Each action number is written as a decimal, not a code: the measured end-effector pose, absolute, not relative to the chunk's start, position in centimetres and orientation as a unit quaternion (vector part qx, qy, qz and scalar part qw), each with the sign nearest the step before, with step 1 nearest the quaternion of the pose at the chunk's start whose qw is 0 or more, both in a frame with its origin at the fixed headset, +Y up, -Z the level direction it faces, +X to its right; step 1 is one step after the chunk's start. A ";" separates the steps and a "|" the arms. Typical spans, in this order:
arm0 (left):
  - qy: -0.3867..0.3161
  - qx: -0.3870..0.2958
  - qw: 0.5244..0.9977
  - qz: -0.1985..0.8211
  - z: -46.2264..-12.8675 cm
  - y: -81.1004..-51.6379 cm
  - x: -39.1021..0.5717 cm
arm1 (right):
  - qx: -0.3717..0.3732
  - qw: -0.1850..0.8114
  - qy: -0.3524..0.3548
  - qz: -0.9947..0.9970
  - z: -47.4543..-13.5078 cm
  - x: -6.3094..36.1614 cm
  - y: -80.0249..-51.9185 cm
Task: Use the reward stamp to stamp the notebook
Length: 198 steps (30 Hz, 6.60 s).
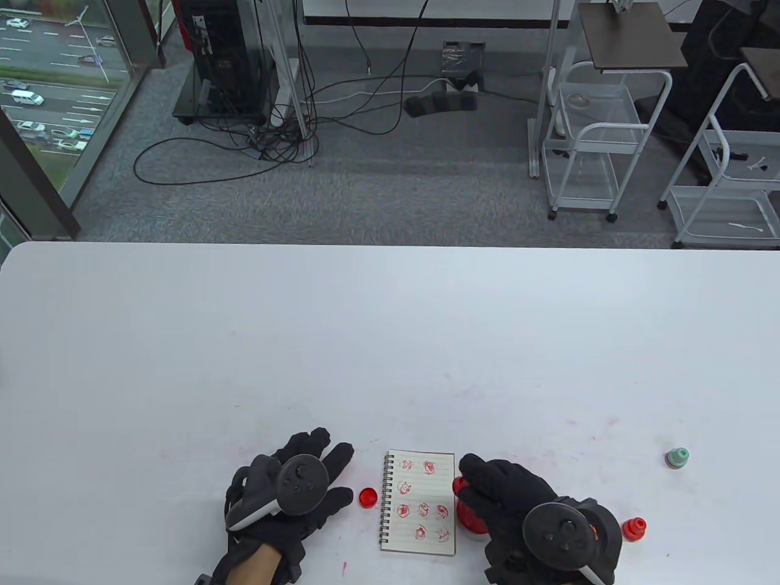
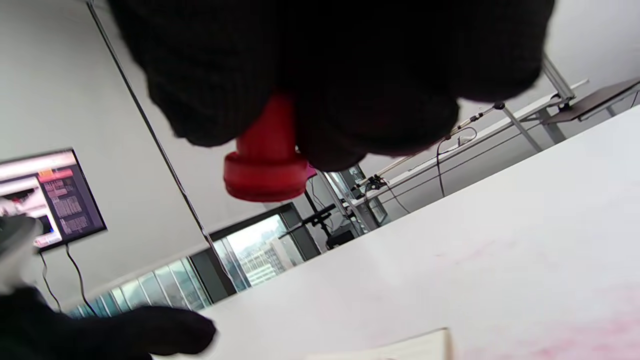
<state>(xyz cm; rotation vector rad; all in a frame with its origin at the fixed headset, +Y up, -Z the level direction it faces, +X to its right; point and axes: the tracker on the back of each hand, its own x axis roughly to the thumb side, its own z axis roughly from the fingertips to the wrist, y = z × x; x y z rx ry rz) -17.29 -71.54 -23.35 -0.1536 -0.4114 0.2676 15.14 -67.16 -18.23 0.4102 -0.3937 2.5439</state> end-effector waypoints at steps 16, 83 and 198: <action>-0.209 -0.041 0.968 0.137 -22.0 -68.9 -17.3 | 0.158 0.018 0.043 0.986 -20.0 12.4 -72.6; -0.208 -0.050 0.966 0.145 -22.1 -68.7 -18.0 | 0.245 -0.076 0.032 0.966 -24.1 2.9 -71.6; -0.318 -0.009 0.898 0.305 -21.2 -69.5 -11.3 | 0.305 0.313 -0.159 0.885 -18.2 9.0 -67.6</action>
